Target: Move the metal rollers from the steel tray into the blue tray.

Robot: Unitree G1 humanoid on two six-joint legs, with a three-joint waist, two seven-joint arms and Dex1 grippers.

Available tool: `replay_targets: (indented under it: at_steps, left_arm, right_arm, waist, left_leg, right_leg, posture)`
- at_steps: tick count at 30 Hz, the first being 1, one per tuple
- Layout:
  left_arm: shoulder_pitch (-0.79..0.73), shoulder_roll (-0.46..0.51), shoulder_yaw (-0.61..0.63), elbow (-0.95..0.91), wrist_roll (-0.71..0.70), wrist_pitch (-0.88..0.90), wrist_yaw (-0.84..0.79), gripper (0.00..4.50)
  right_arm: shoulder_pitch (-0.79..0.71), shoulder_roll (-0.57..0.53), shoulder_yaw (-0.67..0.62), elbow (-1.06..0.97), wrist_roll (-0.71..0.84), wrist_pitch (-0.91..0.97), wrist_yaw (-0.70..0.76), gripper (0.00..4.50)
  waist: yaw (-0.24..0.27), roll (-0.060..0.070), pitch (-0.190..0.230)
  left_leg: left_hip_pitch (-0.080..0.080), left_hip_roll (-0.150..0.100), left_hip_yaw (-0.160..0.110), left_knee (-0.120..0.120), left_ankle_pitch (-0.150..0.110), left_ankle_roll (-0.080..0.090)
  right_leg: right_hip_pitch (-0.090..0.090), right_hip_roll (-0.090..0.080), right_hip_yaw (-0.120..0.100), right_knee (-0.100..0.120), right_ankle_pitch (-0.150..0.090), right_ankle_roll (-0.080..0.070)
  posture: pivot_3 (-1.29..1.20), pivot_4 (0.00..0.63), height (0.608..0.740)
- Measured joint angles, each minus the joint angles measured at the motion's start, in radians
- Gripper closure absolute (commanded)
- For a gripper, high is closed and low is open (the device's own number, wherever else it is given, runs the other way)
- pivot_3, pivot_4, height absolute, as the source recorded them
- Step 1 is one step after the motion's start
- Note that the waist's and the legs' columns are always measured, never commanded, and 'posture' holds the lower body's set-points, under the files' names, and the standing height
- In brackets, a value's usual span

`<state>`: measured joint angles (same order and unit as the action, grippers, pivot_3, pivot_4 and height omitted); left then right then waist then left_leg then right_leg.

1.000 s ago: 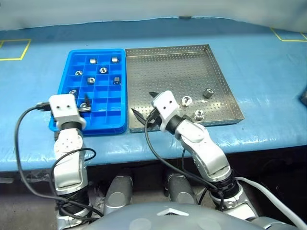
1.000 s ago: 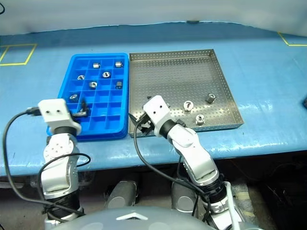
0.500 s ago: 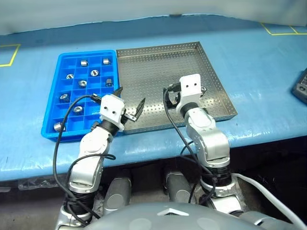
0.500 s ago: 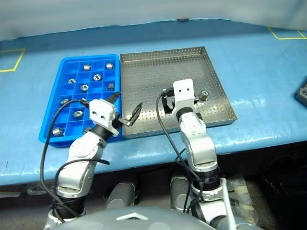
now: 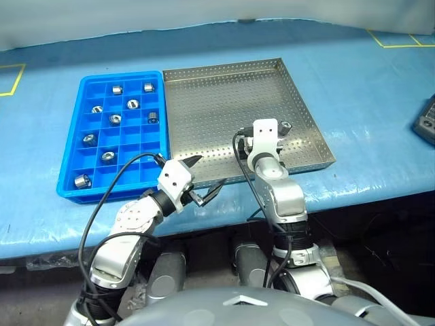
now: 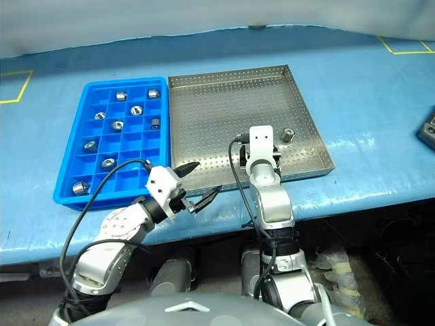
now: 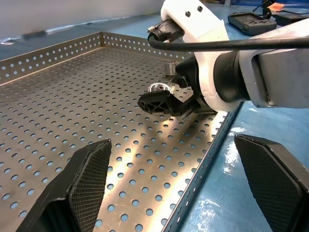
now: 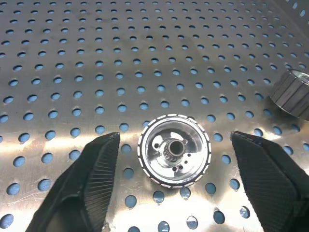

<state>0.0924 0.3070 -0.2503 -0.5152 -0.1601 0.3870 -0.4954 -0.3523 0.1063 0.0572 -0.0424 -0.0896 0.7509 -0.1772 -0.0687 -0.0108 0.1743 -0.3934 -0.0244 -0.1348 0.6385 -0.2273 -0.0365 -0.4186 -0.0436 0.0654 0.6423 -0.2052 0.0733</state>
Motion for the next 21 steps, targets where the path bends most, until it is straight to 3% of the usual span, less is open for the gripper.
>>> replay_targets:
  at_steps: [4, 10, 15, 21]
  left_arm:
    - [0.001, -0.003, -0.004, -0.001, 0.000, 0.000, 0.016, 0.00]
    - [0.007, -0.059, 0.019, -0.024, 0.005, 0.000, 0.108, 0.00]
    - [0.009, -0.183, 0.110, -0.033, 0.049, -0.010, 0.293, 0.00]
    - [0.104, -0.221, 0.204, -0.045, 0.148, -0.053, 0.453, 0.00]
  right_arm:
    - [-0.003, 0.001, 0.008, 0.001, 0.000, 0.001, 0.011, 2.80]
    - [-0.042, 0.011, 0.049, -0.052, 0.002, 0.047, 0.057, 2.82]
    - [-0.208, 0.039, 0.112, -0.057, 0.013, 0.051, 0.128, 2.82]
    - [-0.300, 0.033, 0.237, 0.115, 0.054, -0.057, 0.253, 2.82]
  waist:
    - [0.002, 0.000, 0.000]
    - [0.002, 0.000, 0.000]
    - [0.011, 0.000, 0.000]
    - [0.055, 0.000, 0.000]
  left_leg:
    - [0.000, 0.000, 0.000, -0.001, 0.000, 0.000]
    - [0.000, 0.000, 0.000, -0.001, 0.000, 0.000]
    - [0.000, 0.000, -0.001, -0.002, 0.000, 0.000]
    - [0.001, 0.000, -0.001, -0.011, 0.000, -0.001]
  right_leg:
    - [0.000, 0.000, 0.000, 0.000, 0.000, 0.000]
    - [-0.002, 0.000, 0.000, 0.001, 0.000, 0.000]
    - [-0.002, 0.000, -0.001, 0.001, 0.003, 0.005]
    - [-0.004, 0.000, -0.001, 0.000, 0.002, 0.000]
  posture:
    - [0.00, 0.150, 0.740]
    - [0.06, 0.150, 0.740]
    - [0.14, 0.150, 0.740]
    - [0.25, 0.150, 0.740]
